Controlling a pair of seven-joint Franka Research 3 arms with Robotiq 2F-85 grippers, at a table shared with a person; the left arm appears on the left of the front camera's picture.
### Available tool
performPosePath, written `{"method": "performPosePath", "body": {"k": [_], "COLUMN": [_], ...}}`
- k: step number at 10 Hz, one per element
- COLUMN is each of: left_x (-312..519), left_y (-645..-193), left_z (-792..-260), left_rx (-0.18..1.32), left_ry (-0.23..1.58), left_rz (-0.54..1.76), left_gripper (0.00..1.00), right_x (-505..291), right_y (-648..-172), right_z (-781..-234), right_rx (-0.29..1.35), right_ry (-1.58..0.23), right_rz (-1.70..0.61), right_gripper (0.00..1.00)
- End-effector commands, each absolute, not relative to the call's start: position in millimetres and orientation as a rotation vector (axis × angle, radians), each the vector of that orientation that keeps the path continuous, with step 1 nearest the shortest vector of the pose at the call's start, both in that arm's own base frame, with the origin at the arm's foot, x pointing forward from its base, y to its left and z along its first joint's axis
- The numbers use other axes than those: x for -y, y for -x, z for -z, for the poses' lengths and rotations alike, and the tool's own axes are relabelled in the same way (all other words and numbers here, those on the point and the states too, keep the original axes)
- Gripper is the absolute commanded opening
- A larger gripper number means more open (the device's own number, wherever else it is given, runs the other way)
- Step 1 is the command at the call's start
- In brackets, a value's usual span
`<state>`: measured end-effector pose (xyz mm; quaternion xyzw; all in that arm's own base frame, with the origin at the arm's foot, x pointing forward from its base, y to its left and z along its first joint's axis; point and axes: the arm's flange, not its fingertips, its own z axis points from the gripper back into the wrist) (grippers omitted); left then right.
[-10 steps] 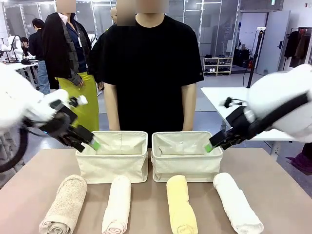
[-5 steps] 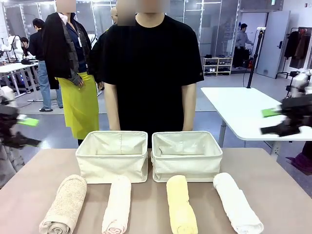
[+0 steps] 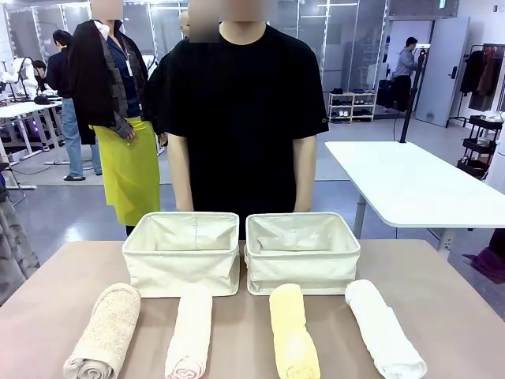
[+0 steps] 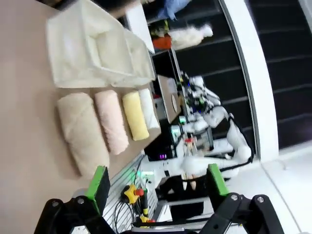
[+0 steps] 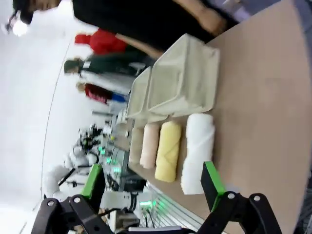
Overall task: Divide the towels into two baskets.
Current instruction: Pick up one hotel-folded towel and place it in the Fabric basket indicated by the person.
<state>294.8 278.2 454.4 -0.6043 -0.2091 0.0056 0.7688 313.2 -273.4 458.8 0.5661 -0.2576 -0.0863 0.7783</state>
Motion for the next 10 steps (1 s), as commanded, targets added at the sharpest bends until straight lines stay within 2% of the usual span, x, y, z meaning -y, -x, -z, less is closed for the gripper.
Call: {"method": "performPosePath", "body": {"k": [1, 3, 6, 7, 10], "left_x": [-306, -321, -308, -325, -325], "left_y": [-283, -267, -277, -265, -265], "left_z": [-460, -465, -472, -463, -463], "left_rx": [0.535, 0.588, 0.565, 0.568, 0.568], "left_ry": [1.321, 1.305, 1.244, 1.285, 1.285], "left_rz": [-0.061, -0.096, -0.054, -0.118, -0.118], "left_gripper": [1.00, 1.00, 1.00, 1.00, 1.00], "right_x": [290, 299, 297, 307, 307], "right_y": [-299, -285, -289, -283, -283], "right_z": [-470, -477, -481, -474, -474], "right_rx": [0.586, 0.621, 0.628, 0.638, 0.638], "right_ry": [-1.213, -1.196, -1.158, -1.171, -1.171], "right_rz": [0.254, 0.260, 0.286, 0.259, 0.259], "right_gripper": [1.00, 1.00, 1.00, 1.00, 1.00]}}
